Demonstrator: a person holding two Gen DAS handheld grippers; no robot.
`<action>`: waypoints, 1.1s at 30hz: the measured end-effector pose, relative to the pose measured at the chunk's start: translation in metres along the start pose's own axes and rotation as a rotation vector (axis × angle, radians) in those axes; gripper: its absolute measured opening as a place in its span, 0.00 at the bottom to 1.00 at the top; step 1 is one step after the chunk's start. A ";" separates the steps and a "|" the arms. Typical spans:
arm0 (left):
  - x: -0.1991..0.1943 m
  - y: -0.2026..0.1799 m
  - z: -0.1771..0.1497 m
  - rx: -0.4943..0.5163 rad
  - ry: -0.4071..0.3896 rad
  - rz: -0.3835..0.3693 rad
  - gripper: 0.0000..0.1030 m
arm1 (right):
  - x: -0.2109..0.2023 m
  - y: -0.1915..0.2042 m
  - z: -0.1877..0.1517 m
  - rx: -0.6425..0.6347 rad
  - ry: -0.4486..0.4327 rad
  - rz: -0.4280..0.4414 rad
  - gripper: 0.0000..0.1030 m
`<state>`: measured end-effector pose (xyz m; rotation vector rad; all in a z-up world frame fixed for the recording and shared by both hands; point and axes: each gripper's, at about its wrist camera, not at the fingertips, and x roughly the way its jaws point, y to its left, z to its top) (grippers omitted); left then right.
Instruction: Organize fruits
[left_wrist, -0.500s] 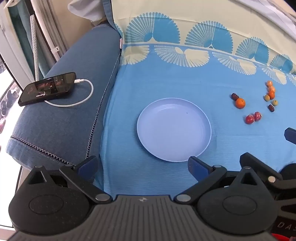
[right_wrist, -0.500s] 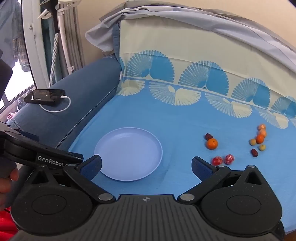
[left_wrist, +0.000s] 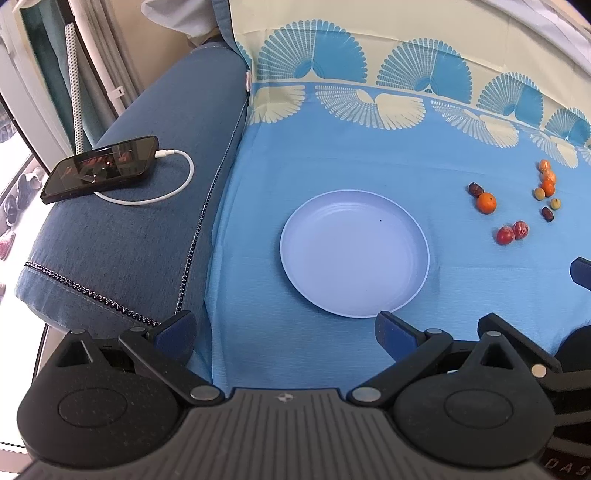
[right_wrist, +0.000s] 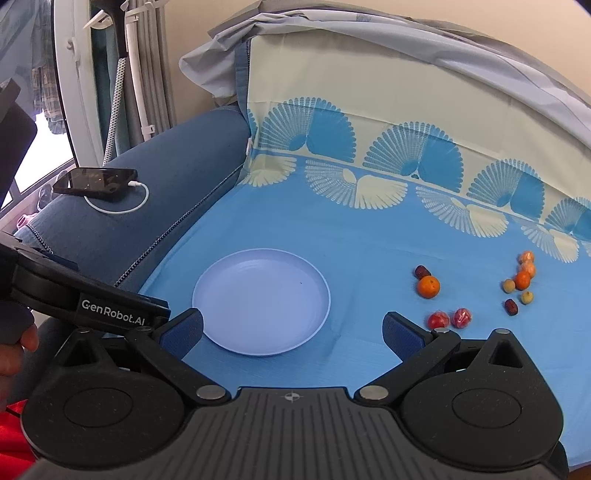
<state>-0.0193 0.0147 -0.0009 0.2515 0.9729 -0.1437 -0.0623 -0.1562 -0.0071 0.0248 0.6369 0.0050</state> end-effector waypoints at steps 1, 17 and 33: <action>0.000 0.000 -0.001 0.000 0.000 0.001 1.00 | 0.001 0.001 0.000 -0.002 0.000 0.003 1.00; 0.006 -0.002 -0.001 0.007 0.011 0.010 1.00 | 0.001 0.002 -0.005 0.030 -0.042 0.022 1.00; 0.019 -0.009 0.007 0.013 0.057 0.018 1.00 | 0.017 -0.010 -0.009 0.043 -0.034 0.032 1.00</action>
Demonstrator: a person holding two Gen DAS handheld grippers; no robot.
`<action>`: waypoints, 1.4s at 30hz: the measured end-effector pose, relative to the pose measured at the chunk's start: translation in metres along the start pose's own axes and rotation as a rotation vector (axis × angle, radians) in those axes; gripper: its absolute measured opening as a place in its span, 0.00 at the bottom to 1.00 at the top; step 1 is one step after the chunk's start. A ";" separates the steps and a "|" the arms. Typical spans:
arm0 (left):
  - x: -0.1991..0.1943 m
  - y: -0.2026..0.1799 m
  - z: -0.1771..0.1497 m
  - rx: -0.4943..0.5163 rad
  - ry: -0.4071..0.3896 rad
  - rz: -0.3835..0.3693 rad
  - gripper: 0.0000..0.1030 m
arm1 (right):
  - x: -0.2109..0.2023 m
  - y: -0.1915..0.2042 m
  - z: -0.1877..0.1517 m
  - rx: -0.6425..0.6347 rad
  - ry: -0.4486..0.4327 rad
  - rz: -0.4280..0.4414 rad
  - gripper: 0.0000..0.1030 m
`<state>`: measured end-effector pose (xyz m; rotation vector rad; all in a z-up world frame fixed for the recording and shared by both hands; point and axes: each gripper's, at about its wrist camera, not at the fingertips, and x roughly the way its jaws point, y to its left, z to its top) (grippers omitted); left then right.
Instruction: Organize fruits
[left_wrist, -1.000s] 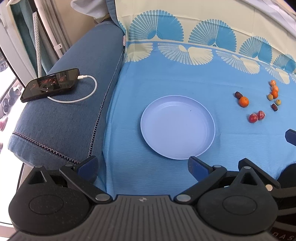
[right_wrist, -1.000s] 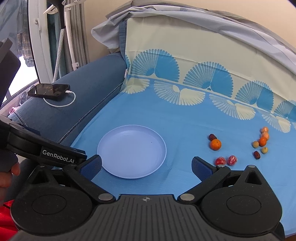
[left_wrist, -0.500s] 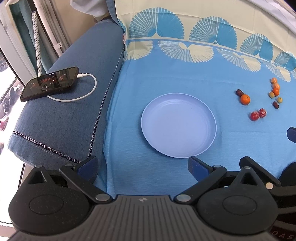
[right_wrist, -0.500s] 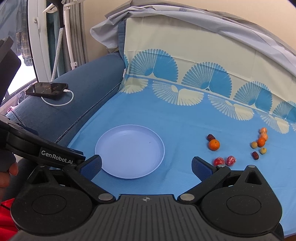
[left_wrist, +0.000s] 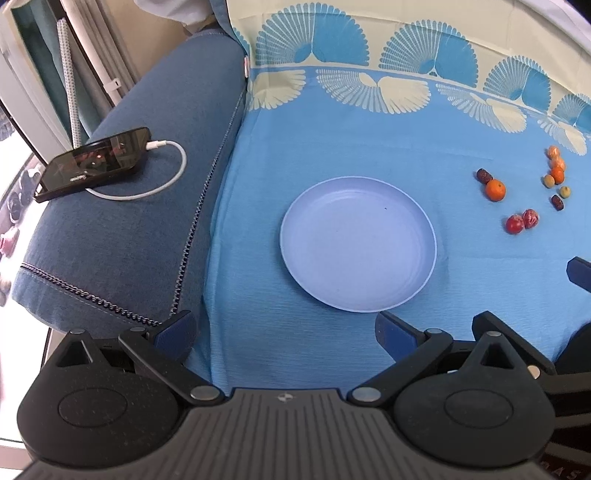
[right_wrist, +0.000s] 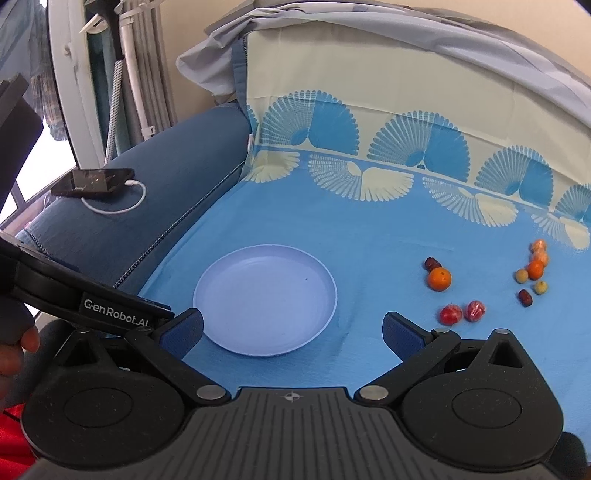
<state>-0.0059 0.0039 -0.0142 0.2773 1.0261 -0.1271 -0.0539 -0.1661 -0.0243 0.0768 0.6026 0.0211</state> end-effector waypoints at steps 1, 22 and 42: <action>0.001 -0.001 0.002 -0.001 0.005 -0.008 1.00 | 0.001 -0.003 -0.001 0.009 -0.006 -0.003 1.00; 0.071 -0.161 0.095 0.172 0.058 -0.203 1.00 | 0.060 -0.248 -0.034 0.349 -0.018 -0.498 1.00; 0.190 -0.327 0.106 0.589 0.102 -0.285 1.00 | 0.194 -0.340 -0.050 0.268 0.041 -0.453 0.99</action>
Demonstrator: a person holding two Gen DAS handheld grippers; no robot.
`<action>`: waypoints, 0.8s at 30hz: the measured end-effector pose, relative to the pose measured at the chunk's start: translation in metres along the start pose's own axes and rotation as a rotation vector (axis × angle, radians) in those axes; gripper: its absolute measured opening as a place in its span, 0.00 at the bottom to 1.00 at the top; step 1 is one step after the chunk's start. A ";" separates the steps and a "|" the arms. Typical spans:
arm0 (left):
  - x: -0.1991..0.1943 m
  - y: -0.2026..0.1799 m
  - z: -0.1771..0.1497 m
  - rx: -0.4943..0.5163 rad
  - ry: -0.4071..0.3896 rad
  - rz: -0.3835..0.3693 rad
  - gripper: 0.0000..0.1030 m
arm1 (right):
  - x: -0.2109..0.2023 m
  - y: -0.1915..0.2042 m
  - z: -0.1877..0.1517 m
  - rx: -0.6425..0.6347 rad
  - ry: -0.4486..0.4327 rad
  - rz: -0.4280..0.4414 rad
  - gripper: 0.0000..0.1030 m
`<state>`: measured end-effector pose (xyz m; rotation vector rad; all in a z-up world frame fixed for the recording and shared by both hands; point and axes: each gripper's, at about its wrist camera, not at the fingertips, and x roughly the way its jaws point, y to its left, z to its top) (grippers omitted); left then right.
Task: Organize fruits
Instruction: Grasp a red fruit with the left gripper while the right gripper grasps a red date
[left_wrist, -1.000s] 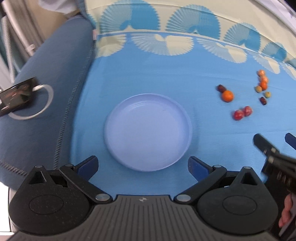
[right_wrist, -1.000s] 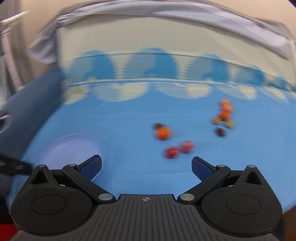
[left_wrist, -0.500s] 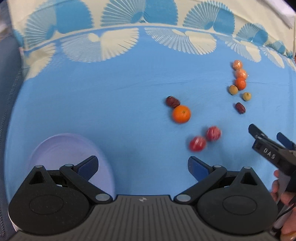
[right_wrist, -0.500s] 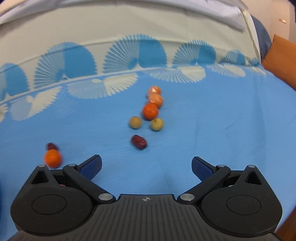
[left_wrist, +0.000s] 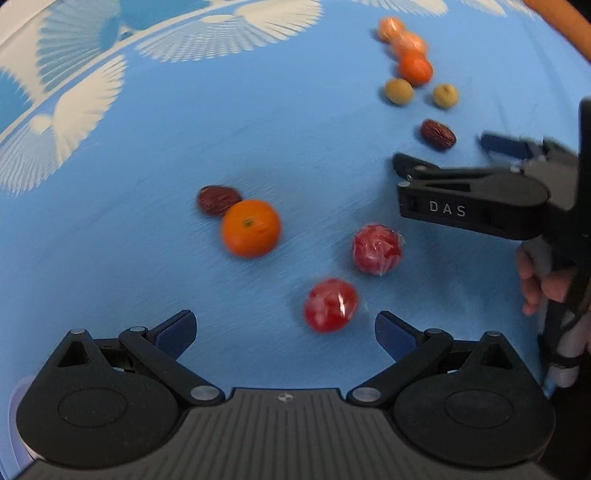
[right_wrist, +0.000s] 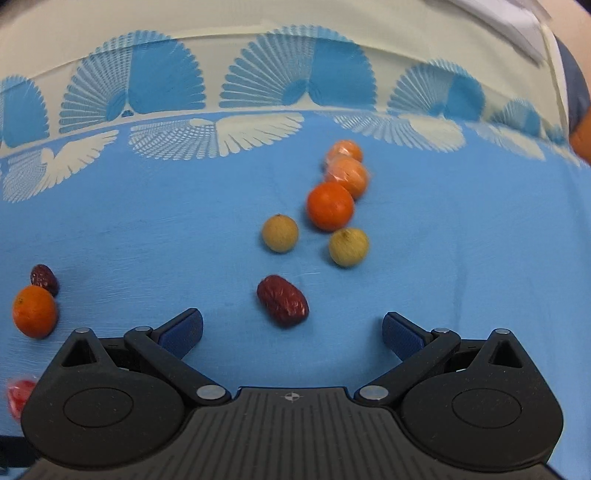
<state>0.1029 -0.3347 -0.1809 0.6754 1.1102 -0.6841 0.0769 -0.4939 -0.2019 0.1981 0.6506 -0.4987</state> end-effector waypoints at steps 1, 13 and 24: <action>0.006 -0.003 0.002 0.009 0.010 0.017 1.00 | 0.000 -0.001 -0.001 0.004 -0.008 0.003 0.99; -0.013 0.000 0.001 -0.058 -0.053 -0.087 0.31 | -0.015 -0.012 0.001 0.031 -0.058 0.020 0.21; -0.096 0.055 -0.059 -0.257 -0.004 0.050 0.31 | -0.094 -0.004 0.005 0.068 -0.194 -0.023 0.21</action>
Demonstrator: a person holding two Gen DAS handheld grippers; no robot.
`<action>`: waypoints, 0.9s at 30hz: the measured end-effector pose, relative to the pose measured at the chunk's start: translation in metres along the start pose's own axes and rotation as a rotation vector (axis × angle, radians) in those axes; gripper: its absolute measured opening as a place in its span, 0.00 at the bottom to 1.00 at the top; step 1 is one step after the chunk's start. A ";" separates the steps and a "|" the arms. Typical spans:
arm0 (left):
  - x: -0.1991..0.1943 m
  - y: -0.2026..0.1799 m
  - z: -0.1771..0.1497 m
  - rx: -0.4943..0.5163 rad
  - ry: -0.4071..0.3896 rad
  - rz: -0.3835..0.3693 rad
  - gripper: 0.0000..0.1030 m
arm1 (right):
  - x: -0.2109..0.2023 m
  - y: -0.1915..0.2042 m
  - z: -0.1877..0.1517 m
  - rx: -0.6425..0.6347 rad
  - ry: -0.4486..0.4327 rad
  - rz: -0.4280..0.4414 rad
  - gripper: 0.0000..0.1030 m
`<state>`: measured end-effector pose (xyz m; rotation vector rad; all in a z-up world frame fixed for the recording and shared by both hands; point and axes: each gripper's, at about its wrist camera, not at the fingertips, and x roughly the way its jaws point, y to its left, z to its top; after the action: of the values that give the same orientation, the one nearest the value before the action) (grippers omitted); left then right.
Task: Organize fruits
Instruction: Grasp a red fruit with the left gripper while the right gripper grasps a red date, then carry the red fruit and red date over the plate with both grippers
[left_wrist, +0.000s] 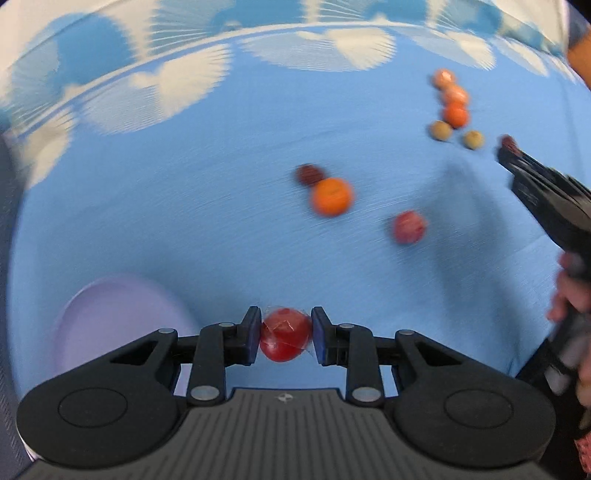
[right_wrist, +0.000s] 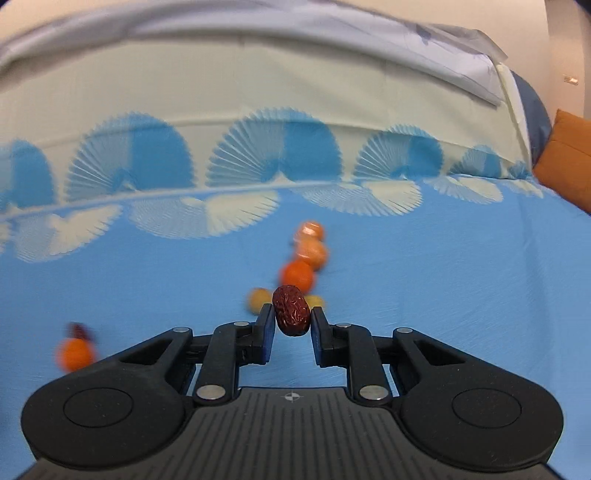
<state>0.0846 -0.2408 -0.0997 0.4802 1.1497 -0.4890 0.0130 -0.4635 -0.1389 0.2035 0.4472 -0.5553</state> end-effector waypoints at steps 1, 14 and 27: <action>-0.009 0.011 -0.007 -0.022 0.001 0.003 0.31 | -0.015 0.007 0.000 0.000 -0.001 0.031 0.21; -0.111 0.125 -0.115 -0.253 -0.016 0.136 0.31 | -0.175 0.130 -0.007 -0.159 0.124 0.508 0.21; -0.137 0.172 -0.193 -0.393 -0.040 0.098 0.32 | -0.244 0.202 -0.041 -0.391 0.161 0.614 0.21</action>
<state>-0.0007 0.0263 -0.0172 0.1828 1.1440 -0.1782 -0.0754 -0.1695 -0.0492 0.0026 0.6075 0.1557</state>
